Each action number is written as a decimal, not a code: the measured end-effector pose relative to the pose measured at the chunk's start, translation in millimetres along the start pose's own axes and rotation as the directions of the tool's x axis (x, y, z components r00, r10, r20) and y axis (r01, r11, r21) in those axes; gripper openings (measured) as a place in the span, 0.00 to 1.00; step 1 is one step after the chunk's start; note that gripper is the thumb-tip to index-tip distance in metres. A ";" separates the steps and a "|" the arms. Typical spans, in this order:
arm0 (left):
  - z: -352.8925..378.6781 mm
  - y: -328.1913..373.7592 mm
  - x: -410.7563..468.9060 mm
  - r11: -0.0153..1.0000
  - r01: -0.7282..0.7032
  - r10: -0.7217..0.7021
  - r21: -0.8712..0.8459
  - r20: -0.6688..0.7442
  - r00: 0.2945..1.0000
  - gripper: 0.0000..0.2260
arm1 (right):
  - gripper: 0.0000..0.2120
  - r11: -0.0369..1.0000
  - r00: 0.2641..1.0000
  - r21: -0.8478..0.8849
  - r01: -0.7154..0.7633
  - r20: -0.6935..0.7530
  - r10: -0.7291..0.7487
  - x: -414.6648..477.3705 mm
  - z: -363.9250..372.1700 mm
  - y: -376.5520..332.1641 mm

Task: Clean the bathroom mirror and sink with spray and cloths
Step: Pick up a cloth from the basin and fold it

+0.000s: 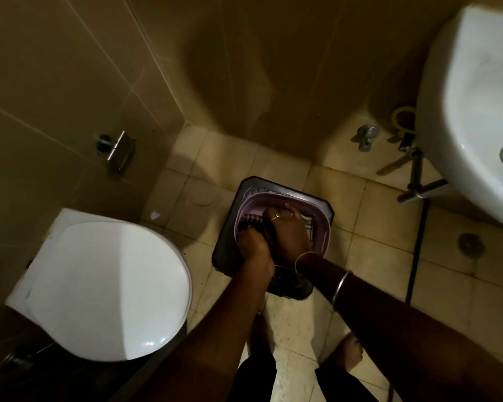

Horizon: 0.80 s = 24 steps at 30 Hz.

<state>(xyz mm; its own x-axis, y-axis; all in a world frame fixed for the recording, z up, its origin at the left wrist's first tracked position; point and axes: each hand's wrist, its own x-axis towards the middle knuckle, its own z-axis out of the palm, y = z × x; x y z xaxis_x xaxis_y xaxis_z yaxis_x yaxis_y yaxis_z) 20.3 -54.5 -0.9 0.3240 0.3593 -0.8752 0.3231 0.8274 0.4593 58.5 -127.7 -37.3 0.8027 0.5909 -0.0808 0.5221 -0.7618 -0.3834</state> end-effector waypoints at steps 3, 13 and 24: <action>5.3 7.6 -24.4 0.995 0.047 -0.044 -0.085 0.041 0.998 0.15 | 0.12 0.994 1.000 0.109 -0.018 -0.008 0.019 -8.7 -11.2 -10.5; 10.0 40.0 -98.7 0.957 0.099 -0.039 -0.271 0.220 0.975 0.22 | 0.09 0.940 0.900 0.174 0.294 -0.381 -0.212 -32.5 -95.9 -31.0; 48.2 43.7 -215.0 0.974 0.108 -0.015 -0.198 0.423 0.906 0.27 | 0.10 0.934 0.803 0.141 0.329 -0.562 -0.199 -101.9 -210.5 -24.3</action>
<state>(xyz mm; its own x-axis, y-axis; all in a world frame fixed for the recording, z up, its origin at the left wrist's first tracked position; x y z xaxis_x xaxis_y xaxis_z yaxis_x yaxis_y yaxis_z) 7.6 -116.4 214.7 0.6648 0.1308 -0.7355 0.1737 0.9305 0.3225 24.6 -225.4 174.0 0.7028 0.4765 0.5282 0.7113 -0.4792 -0.5142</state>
